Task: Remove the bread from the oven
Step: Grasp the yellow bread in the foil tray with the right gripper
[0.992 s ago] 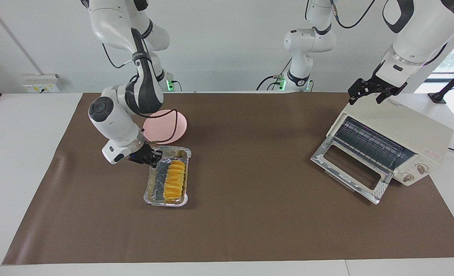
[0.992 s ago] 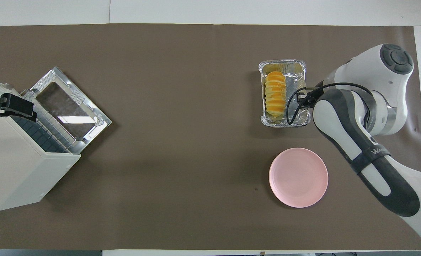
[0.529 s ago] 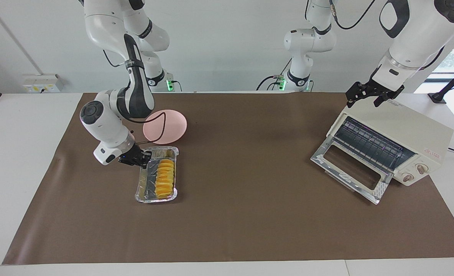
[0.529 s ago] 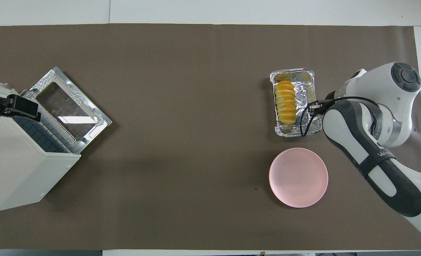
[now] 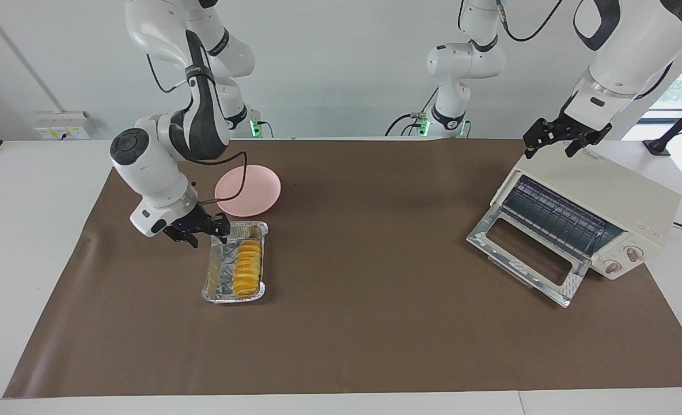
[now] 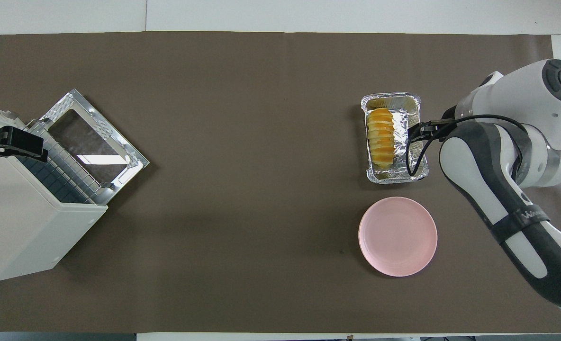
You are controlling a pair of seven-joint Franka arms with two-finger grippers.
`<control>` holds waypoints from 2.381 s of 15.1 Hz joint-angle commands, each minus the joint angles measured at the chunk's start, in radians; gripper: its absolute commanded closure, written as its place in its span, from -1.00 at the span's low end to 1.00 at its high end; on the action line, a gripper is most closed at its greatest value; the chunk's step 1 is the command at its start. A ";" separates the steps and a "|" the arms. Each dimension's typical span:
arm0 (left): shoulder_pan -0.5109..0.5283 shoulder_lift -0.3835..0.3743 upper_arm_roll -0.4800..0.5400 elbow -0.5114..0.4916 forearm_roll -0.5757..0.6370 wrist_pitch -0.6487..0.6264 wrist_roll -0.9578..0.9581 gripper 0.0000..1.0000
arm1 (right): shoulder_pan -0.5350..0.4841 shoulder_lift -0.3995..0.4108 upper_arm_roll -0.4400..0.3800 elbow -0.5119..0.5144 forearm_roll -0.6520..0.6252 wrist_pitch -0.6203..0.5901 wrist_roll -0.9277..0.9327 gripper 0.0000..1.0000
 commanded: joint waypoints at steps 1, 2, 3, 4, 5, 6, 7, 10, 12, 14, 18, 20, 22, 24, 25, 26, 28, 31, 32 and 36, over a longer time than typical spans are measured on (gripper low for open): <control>0.006 -0.027 -0.006 -0.034 0.016 0.019 0.007 -1.00 | 0.049 0.032 0.004 0.006 -0.025 0.044 0.090 -1.00; 0.008 -0.027 -0.006 -0.034 0.016 0.017 0.007 -1.00 | 0.055 0.043 0.005 0.001 -0.025 0.059 0.099 -1.00; 0.006 -0.027 -0.006 -0.034 0.016 0.018 0.007 -1.00 | 0.063 0.044 0.005 -0.022 -0.025 0.081 0.107 -1.00; 0.008 -0.027 -0.006 -0.034 0.016 0.019 0.007 -1.00 | 0.066 0.044 0.005 -0.045 -0.024 0.116 0.113 -1.00; 0.006 -0.027 -0.006 -0.034 0.016 0.017 0.007 -1.00 | 0.066 0.044 0.005 -0.062 -0.024 0.137 0.113 -1.00; 0.006 -0.027 -0.006 -0.034 0.016 0.018 0.007 -1.00 | 0.064 0.046 0.005 -0.071 -0.024 0.147 0.113 -1.00; 0.006 -0.027 -0.006 -0.034 0.016 0.019 0.007 -1.00 | 0.066 0.049 0.005 -0.072 -0.022 0.151 0.114 -1.00; 0.008 -0.027 -0.006 -0.034 0.016 0.017 0.007 -1.00 | 0.083 0.060 0.005 -0.074 -0.022 0.153 0.128 -1.00; 0.006 -0.027 -0.006 -0.034 0.016 0.018 0.007 -1.00 | 0.084 0.061 0.005 -0.075 -0.022 0.153 0.154 -0.97; 0.006 -0.027 -0.006 -0.034 0.016 0.019 0.007 -1.00 | 0.101 0.064 0.005 -0.089 -0.022 0.164 0.157 -0.85; 0.006 -0.027 -0.006 -0.034 0.016 0.019 0.007 -1.00 | 0.100 0.064 0.005 -0.120 -0.022 0.202 0.156 -0.70; 0.008 -0.027 -0.006 -0.034 0.016 0.019 0.007 -1.00 | 0.098 0.064 0.005 -0.120 -0.022 0.202 0.154 -0.54; 0.008 -0.027 -0.006 -0.034 0.016 0.019 0.007 -1.00 | 0.092 0.066 0.005 -0.123 -0.022 0.202 0.154 -0.13; 0.006 -0.027 -0.006 -0.034 0.016 0.017 0.007 -1.00 | 0.089 0.064 0.005 -0.123 -0.022 0.199 0.153 0.35; 0.006 -0.027 -0.006 -0.034 0.016 0.018 0.007 -1.00 | 0.087 0.063 0.005 -0.123 -0.022 0.193 0.151 0.47; 0.006 -0.027 -0.006 -0.034 0.016 0.019 0.007 -1.00 | 0.087 0.060 0.005 -0.120 -0.022 0.188 0.150 0.78; 0.006 -0.027 -0.006 -0.034 0.016 0.019 0.007 -1.00 | 0.089 0.054 0.005 -0.114 -0.022 0.179 0.148 1.00; 0.006 -0.027 -0.006 -0.034 0.016 0.019 0.007 -1.00 | 0.089 0.021 0.005 -0.097 -0.022 0.123 0.150 1.00; 0.008 -0.027 -0.006 -0.034 0.016 0.019 0.007 -1.00 | 0.087 0.008 0.005 -0.077 -0.021 0.084 0.150 1.00; 0.006 -0.027 -0.006 -0.034 0.016 0.019 0.007 -1.00 | 0.077 -0.077 0.001 -0.002 -0.021 -0.097 0.154 1.00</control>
